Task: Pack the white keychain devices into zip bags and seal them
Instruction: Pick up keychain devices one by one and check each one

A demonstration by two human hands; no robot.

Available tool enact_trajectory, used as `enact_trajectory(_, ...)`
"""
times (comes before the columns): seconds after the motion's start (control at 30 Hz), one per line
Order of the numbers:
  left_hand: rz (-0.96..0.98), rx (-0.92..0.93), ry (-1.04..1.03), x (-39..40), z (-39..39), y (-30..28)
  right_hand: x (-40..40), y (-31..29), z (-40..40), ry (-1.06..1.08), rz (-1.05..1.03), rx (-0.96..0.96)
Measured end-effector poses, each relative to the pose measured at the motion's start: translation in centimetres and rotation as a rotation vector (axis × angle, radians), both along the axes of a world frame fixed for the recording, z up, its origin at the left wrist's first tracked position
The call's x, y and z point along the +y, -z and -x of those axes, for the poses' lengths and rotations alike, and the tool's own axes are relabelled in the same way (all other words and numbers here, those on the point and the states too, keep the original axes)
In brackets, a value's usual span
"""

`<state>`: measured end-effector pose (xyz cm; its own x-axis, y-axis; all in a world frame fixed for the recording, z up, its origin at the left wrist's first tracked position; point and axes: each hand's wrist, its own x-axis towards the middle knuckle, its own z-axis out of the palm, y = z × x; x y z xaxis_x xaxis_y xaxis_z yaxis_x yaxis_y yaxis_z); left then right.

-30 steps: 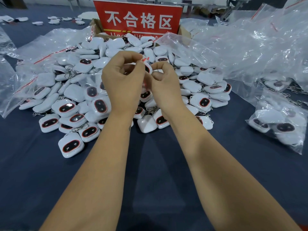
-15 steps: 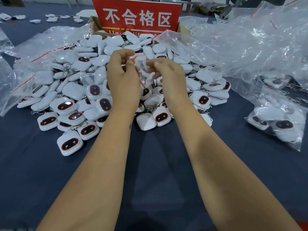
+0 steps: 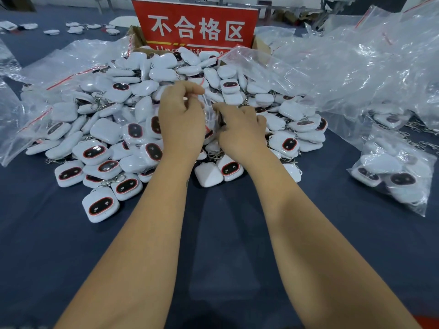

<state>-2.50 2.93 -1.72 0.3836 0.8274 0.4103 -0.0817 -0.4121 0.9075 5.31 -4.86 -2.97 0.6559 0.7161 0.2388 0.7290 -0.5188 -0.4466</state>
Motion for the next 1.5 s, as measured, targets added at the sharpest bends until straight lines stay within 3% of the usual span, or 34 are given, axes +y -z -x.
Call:
enact_trajectory(0.17, -0.194, 0.279, 0.082, -0.6, -0.4, 0.6, 0.2, 0.1, -0.6, 0.08, -0.108, -0.017)
enact_trajectory(0.37, -0.148, 0.244, 0.031, -0.5, -0.4, 0.4, 0.1, 0.2, -0.6, 0.086, -0.117, -0.123)
enact_trajectory(0.53, -0.152, 0.263, 0.023, -0.5, -0.3, 0.4, -0.3, -1.2, 0.4, 0.045, -0.598, 0.4)
enact_trajectory(0.6, -0.156, 0.264, 0.035, -0.5, -0.3, 0.4, -0.5, -1.6, 0.6, 0.034, -0.682, 0.529)
enact_trajectory(0.77, -0.122, 0.256, 0.067, -0.3, -0.4, 0.3, -0.2, -1.6, 0.2, -0.028, -0.695, 0.666)
enact_trajectory(1.5, -0.136, 0.313, 0.05, -0.3, -0.5, 0.7, -0.3, -0.9, -0.1, -0.129, -0.697, 0.777)
